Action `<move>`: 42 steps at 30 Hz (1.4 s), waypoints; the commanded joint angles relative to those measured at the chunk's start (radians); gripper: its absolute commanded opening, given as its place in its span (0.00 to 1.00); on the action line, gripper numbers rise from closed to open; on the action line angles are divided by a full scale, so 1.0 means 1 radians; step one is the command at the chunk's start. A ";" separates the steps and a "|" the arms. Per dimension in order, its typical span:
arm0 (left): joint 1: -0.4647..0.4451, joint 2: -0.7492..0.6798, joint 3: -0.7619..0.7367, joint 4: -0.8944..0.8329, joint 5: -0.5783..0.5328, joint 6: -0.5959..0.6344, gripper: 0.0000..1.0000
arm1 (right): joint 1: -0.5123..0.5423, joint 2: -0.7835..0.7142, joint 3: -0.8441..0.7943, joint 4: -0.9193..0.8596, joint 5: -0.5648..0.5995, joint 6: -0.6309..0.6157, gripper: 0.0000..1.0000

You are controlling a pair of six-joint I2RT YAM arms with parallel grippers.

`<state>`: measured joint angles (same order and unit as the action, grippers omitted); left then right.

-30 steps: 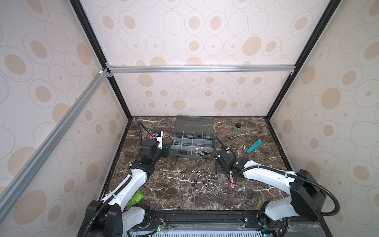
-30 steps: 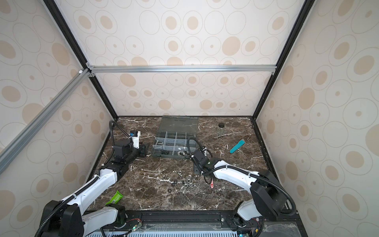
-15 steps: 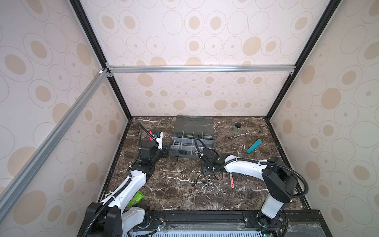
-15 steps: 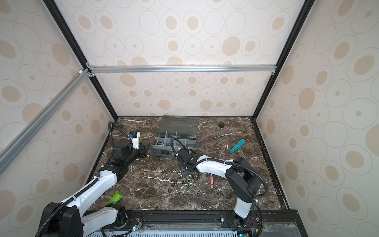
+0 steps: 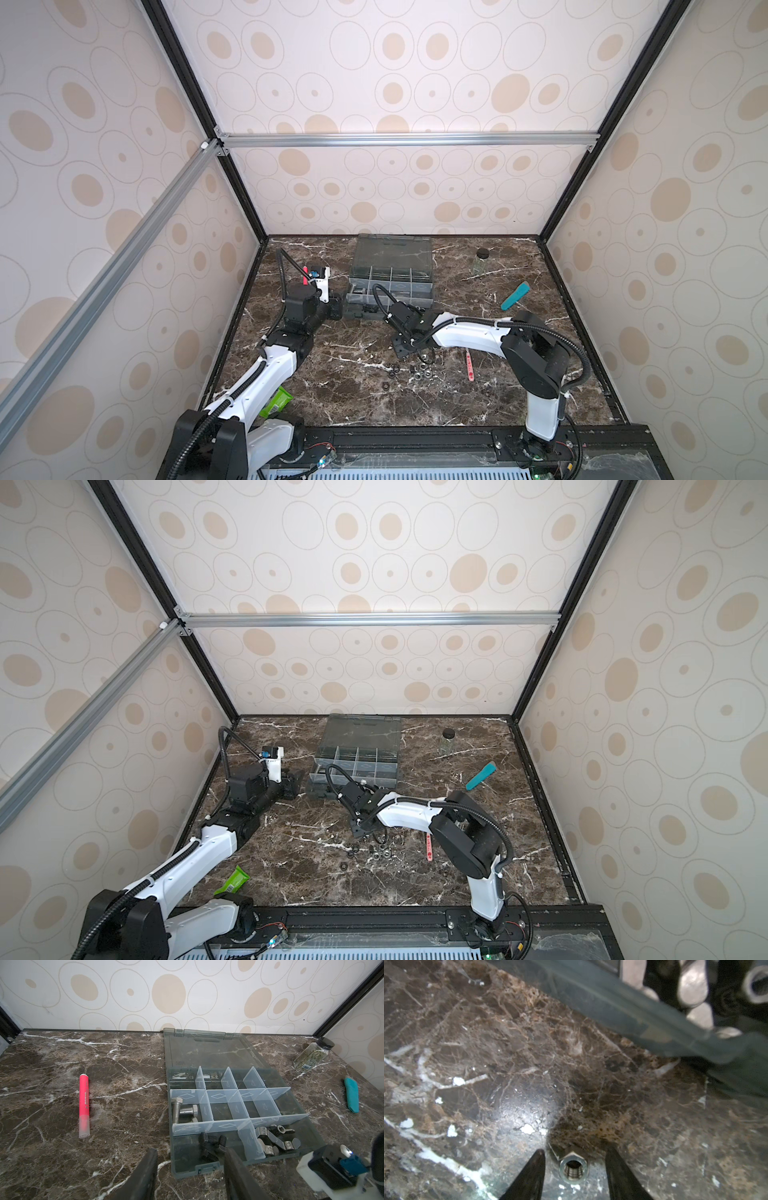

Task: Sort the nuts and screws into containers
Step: 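Lower the right gripper onto a silver hex nut in the pile, then carry the silver nut with the right gripper into a box compartment, release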

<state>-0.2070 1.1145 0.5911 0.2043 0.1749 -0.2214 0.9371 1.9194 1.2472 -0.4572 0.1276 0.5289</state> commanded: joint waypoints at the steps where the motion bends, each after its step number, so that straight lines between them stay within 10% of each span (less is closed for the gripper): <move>1: 0.011 -0.012 0.003 0.029 0.010 -0.009 0.52 | 0.014 0.034 0.032 -0.063 0.014 -0.011 0.47; 15: 0.012 -0.010 -0.001 0.036 0.016 -0.015 0.52 | 0.038 0.061 0.053 -0.109 0.054 -0.018 0.20; 42: 0.012 -0.109 -0.081 0.040 0.082 -0.184 0.51 | -0.175 0.158 0.538 0.001 -0.005 -0.236 0.18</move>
<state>-0.2028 1.0401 0.5358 0.2153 0.2314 -0.3382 0.7776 2.0094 1.7332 -0.4713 0.1287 0.3309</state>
